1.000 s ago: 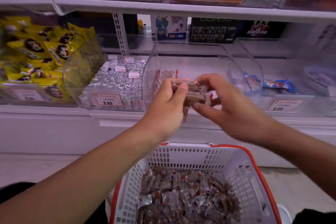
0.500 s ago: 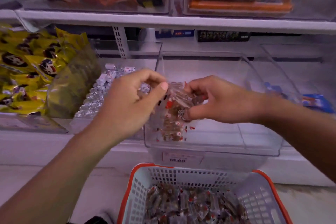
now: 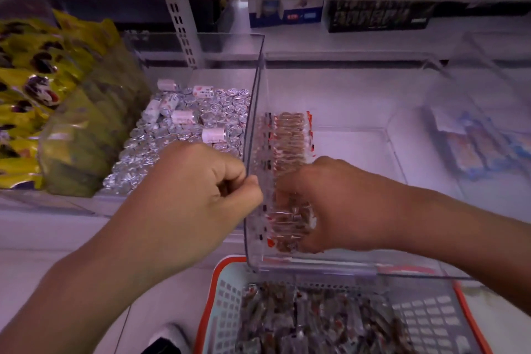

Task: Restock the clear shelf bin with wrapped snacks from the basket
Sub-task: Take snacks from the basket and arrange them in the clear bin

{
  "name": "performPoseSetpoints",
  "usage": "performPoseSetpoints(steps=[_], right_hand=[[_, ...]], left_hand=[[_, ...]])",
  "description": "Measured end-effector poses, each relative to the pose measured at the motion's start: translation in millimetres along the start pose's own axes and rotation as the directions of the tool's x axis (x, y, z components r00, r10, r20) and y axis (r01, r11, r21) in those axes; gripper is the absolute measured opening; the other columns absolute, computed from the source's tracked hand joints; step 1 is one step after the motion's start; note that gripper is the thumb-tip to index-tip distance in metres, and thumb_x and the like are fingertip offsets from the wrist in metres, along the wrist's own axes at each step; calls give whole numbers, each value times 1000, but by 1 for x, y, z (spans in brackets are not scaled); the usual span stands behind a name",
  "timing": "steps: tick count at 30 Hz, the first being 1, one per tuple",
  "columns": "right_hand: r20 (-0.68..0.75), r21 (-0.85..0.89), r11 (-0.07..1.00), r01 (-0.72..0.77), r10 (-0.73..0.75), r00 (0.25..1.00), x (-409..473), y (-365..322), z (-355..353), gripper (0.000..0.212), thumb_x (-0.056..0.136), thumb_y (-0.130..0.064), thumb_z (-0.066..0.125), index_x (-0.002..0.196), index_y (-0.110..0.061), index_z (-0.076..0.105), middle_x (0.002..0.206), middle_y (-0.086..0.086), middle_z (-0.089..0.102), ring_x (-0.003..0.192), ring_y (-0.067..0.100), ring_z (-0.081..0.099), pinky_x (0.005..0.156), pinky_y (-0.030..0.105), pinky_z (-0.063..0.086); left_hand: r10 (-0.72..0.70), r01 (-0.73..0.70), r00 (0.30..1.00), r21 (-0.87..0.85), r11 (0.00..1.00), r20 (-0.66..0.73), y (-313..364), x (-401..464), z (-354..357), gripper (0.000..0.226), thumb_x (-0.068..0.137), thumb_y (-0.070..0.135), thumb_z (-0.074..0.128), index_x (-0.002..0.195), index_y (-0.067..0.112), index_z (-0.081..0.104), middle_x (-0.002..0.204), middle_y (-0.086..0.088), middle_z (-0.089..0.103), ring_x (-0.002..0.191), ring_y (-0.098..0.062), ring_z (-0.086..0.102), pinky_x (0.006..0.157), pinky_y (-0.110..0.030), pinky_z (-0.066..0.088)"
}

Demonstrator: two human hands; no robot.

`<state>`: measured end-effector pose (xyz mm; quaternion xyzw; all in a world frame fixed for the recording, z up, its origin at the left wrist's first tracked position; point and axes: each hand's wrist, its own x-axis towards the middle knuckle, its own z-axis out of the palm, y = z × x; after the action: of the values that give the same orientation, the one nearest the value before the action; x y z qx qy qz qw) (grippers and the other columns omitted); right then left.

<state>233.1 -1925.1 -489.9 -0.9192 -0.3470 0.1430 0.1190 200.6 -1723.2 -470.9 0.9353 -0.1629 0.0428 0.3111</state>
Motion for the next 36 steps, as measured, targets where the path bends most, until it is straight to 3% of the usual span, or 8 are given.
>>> performPoseSetpoints(steps=[11,20,24,27,29,31,33,36], right_hand=[[-34,-81,996,44,-47,998,3,0,6,36,60,-49,73,87,-30,59,86,-11,60,79,16,56,63,30,47],[79,71,997,1,-7,997,7,-5,0,14,68,-19,81,68,-19,67,56,-12,52,53,4,48,49,11,33],[-255,244,969,26,39,966,-31,-17,-19,9,79,-21,80,73,-16,76,51,-17,52,49,-4,50,55,8,32],[-356,617,766,183,63,932,-95,-22,-9,18,87,-30,72,81,-14,78,51,-5,60,39,-1,43,46,6,31],[-36,832,553,39,-16,999,-125,-19,36,20,92,-30,64,92,-14,76,58,2,66,36,2,42,39,12,32],[353,775,554,-304,20,935,-137,-13,116,18,95,-19,56,100,-15,72,69,4,71,43,12,56,40,18,41],[603,457,711,-535,195,774,-140,-8,211,21,96,-13,53,109,-7,68,90,12,72,78,27,71,64,33,56],[618,21,854,-519,398,679,-162,7,323,41,95,-29,58,128,-6,61,129,19,61,119,33,58,94,34,47]], left_hand=[[25,-25,999,-14,1000,-27,-1,-4,3,43,82,30,61,48,14,41,42,2,36,38,-5,30,40,-11,23],[57,-55,993,21,998,-107,0,-8,5,51,92,30,63,50,9,44,43,-3,38,40,-11,35,42,-17,28],[-85,117,989,-293,949,120,13,-32,-10,47,87,40,64,50,11,63,42,-5,56,34,-12,47,38,-20,35],[-131,438,700,-277,855,702,14,-59,-6,37,70,45,56,59,15,73,51,-8,64,35,-10,50,36,-14,32],[-206,457,362,20,889,909,12,-75,35,35,72,44,57,72,15,77,67,-7,73,43,-12,58,38,-16,38],[-366,358,157,292,887,917,4,-95,100,28,87,37,58,85,14,74,85,-7,76,52,-14,66,44,-19,48],[-489,286,118,442,850,864,-10,-124,167,34,97,38,57,105,7,68,103,-13,72,68,-23,71,53,-26,56],[-527,192,177,496,847,831,-40,-177,248,53,100,45,51,133,4,55,134,-15,58,107,-32,63,78,-34,55]])
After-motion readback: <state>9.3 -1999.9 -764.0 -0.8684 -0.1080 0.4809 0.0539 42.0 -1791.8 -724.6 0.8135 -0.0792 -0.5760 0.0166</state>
